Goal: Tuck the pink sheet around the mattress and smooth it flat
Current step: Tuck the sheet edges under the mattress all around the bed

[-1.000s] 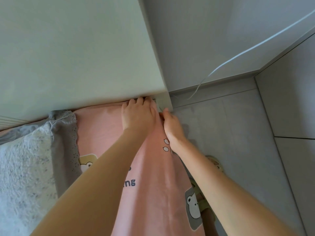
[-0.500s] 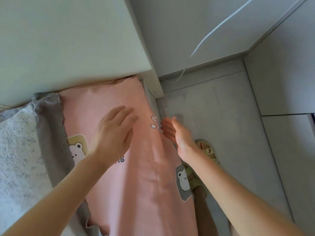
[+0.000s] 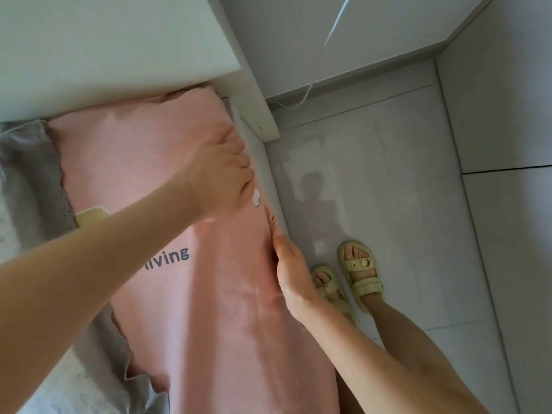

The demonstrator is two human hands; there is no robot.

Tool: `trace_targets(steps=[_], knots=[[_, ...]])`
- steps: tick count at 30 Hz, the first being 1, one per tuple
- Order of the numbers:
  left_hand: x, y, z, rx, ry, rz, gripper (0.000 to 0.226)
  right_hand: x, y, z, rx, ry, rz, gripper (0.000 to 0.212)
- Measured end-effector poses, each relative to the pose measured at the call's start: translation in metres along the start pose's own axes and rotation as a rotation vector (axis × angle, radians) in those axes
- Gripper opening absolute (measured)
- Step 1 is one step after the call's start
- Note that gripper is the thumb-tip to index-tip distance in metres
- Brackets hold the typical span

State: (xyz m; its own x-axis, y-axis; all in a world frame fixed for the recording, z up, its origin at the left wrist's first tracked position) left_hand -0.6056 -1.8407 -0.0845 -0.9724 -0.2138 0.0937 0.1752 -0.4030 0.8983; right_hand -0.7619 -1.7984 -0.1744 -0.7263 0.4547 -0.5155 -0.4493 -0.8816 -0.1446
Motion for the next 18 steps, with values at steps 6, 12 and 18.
trace_targets(steps=[6, 12, 18], knots=[[-0.015, -0.008, -0.039, -0.277, 0.09, 0.001, 0.061, -0.006, -0.002, 0.006, -0.004, 0.143, 0.054, 0.034], [-0.026, -0.008, -0.044, -0.224, 0.18, 0.264, 0.054, -0.003, -0.003, -0.006, -0.151, -0.029, -0.131, 0.038], [-0.019, -0.01, -0.039, -0.388, 0.12, 0.137, 0.071, -0.017, -0.022, -0.017, -0.31, -0.143, -0.068, 0.063]])
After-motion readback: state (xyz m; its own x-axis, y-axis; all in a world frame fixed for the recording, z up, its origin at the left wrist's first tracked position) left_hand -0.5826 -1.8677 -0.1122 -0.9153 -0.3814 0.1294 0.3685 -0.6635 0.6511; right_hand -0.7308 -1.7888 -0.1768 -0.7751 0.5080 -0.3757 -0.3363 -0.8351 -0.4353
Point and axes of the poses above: each hand's wrist, its own z-axis away from the middle knuckle, its own y-axis out of the back of the hand, x = y × z, the point moved 9 cm from there along -z, towards the middle knuckle, and after that the axes turned 13 degrees about z, right-handed, at the moved point
